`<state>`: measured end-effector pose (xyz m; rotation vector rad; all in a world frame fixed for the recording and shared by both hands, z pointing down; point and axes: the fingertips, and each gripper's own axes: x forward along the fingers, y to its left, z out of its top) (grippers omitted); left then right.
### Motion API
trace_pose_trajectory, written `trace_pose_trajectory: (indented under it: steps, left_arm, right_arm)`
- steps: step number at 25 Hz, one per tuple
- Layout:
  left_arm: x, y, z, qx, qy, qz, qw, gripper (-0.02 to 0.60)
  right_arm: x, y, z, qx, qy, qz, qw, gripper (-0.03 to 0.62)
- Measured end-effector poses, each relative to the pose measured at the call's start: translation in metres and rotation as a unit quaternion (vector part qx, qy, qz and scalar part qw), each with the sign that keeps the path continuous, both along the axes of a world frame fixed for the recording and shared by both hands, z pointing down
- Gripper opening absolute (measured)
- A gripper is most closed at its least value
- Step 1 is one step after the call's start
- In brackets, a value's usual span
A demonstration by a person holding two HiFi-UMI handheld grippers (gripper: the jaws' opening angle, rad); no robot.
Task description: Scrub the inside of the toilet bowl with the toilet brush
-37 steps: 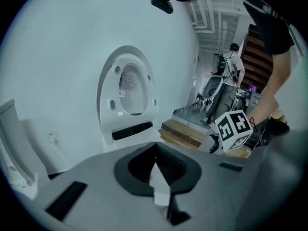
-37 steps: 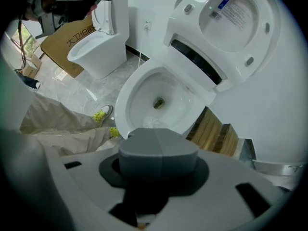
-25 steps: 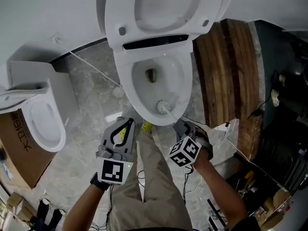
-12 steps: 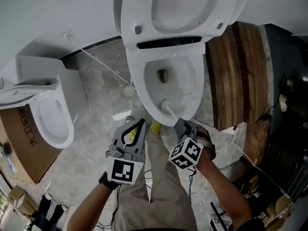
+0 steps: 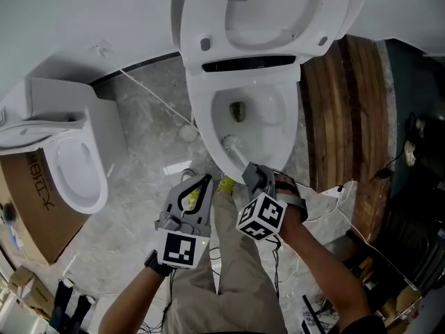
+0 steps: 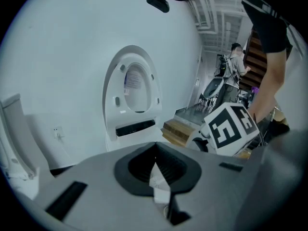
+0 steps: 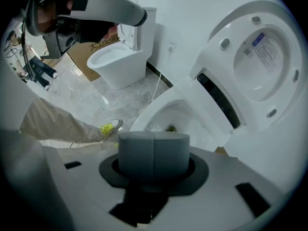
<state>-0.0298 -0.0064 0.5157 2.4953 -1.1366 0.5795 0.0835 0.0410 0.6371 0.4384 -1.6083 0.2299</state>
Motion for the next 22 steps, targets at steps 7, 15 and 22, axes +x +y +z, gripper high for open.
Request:
trace_pose_trajectory:
  steps: [7, 15, 22]
  left_arm:
    - [0.001, 0.002, 0.0, -0.007, 0.004, -0.006, 1.0, 0.011]
    - [0.004, 0.005, 0.002, -0.006, 0.005, -0.003, 1.0, 0.009]
    - [0.005, 0.004, 0.004, -0.01, 0.005, -0.008, 0.9999, 0.01]
  right_arm:
    - [-0.013, -0.02, 0.004, 0.027, -0.008, -0.023, 0.999, 0.149]
    - [-0.029, -0.067, 0.011, 0.066, -0.022, -0.001, 0.998, 0.149]
    - [-0.001, -0.103, 0.03, 0.076, 0.004, 0.025, 0.997, 0.149]
